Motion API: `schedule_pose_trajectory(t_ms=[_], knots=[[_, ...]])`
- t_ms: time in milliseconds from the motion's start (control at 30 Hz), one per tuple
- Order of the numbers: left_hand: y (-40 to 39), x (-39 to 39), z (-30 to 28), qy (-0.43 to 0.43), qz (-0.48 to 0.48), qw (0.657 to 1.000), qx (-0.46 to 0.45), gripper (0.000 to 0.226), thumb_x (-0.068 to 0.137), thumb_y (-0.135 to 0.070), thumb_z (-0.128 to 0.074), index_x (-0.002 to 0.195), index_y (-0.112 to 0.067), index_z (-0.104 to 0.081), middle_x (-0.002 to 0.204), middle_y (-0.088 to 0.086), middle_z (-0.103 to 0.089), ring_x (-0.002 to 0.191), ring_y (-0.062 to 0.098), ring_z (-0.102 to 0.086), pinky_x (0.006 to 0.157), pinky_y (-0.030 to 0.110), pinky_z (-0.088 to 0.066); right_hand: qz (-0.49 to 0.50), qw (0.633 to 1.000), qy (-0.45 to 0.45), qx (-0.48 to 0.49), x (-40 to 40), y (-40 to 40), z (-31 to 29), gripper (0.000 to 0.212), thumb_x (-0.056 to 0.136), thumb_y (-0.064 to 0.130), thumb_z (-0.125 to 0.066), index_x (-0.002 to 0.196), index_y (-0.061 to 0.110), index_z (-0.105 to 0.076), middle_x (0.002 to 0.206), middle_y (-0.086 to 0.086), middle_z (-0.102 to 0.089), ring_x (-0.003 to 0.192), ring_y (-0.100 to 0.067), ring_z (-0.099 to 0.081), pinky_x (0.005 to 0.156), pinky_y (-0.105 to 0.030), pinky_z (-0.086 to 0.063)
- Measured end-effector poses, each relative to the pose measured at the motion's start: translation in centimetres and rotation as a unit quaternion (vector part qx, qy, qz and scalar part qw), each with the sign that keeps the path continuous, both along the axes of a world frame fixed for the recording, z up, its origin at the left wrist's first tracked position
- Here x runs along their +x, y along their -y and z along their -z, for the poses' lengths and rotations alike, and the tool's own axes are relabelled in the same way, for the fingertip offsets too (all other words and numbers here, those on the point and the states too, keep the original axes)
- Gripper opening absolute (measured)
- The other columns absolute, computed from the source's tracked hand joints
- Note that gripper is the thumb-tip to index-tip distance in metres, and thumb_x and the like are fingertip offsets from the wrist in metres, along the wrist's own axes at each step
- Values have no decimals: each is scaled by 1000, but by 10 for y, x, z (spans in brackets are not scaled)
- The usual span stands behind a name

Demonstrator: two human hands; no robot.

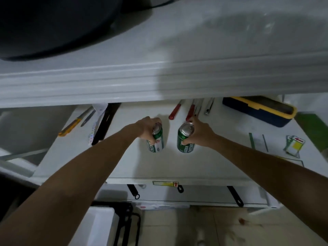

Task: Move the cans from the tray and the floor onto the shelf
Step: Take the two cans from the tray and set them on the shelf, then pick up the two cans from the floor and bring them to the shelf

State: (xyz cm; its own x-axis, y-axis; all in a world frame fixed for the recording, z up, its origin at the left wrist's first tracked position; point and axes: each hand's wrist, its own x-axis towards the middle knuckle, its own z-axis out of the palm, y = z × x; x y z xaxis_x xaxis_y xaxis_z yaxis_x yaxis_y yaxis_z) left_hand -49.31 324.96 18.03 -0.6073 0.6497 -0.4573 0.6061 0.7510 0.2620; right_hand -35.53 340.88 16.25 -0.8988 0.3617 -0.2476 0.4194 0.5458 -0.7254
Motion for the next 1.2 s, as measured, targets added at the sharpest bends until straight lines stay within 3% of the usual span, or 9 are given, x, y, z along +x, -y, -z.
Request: schedule_pose_trajectory(t_ms=[167,300,433,667,800,900,1067,1133,1200], knots=[[25,-27,21,-1,-20,1000,-14,71,64,-12,-76,125,-24,-43,120,14,-45,105,35,-54,80,37,-52,-24,1000,18,-8,-35,22,19,79,57,16,-83,123,13,-41,119,-13,-59,105,-30,-56,83,-35,-50],[42,-44,32,3,-28,999,-29,74,63,-13,-77,127,-25,-40,120,14,-43,104,34,-53,80,37,-50,-61,998,28,-12,-58,38,33,75,56,12,-83,119,11,-42,118,-14,-59,106,-31,-57,91,-45,-51],[47,-51,33,-16,3,998,-53,76,63,-13,-78,127,-25,-39,120,14,-42,100,35,-54,85,43,-54,-97,995,27,-6,-74,48,40,72,56,12,-82,118,13,-45,117,-12,-61,107,-30,-57,91,-43,-50],[50,-42,30,18,-31,999,-41,92,66,-14,-79,139,-25,-24,132,16,-36,117,37,-48,91,39,-48,-181,980,66,42,-86,48,36,78,59,23,-82,122,14,-38,124,-12,-56,109,-28,-55,92,-43,-50],[73,-24,17,22,-112,993,15,105,64,-17,-81,145,-28,-15,138,17,-34,126,37,-42,101,41,-42,-193,980,-4,59,-88,49,17,92,63,29,-81,138,15,-29,146,-12,-36,130,-29,-39,104,-40,-38],[106,-3,3,-25,-174,984,19,112,68,-18,-80,148,-30,-2,145,19,-29,128,36,-41,100,43,-42,-212,968,-103,82,-92,63,-9,79,71,28,-74,136,8,-34,144,-17,-39,132,-32,-37,107,-39,-33],[183,60,-18,-92,-352,927,88,88,79,-16,-69,148,-19,-14,137,24,-41,119,37,-47,98,36,-40,-287,931,-221,37,-96,131,-52,54,81,14,-63,129,5,-43,134,-19,-51,124,-32,-47,101,-35,-37],[218,101,-25,-121,-439,880,135,75,82,-11,-65,145,-14,-23,131,25,-48,117,36,-51,95,33,-41,-341,914,-218,-16,-89,178,-56,44,83,9,-59,125,2,-46,130,-19,-55,120,-32,-51,101,-38,-40],[258,154,-28,-148,-509,837,139,68,81,-8,-64,141,-11,-31,127,25,-53,116,34,-53,91,30,-42,-410,894,-178,-42,-73,232,-53,37,83,9,-57,119,4,-51,126,-13,-58,116,-28,-54,94,-30,-40]])
